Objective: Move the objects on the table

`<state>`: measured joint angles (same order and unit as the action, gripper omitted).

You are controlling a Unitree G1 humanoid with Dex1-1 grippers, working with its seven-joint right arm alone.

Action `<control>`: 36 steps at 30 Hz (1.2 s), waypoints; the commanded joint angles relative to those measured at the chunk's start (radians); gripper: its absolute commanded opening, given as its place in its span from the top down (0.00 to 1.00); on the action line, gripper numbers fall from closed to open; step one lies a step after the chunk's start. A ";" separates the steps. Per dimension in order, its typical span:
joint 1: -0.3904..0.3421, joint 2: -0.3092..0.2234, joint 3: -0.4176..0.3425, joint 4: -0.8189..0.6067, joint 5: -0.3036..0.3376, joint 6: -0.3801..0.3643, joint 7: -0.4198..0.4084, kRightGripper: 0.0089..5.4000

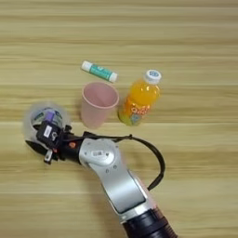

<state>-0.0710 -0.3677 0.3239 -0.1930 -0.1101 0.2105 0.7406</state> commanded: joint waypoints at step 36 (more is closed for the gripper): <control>-0.142 0.004 -0.106 -0.175 0.032 0.034 -0.064 0.71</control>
<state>-0.1215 -0.3555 0.2490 -0.3196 -0.0881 0.2745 0.7060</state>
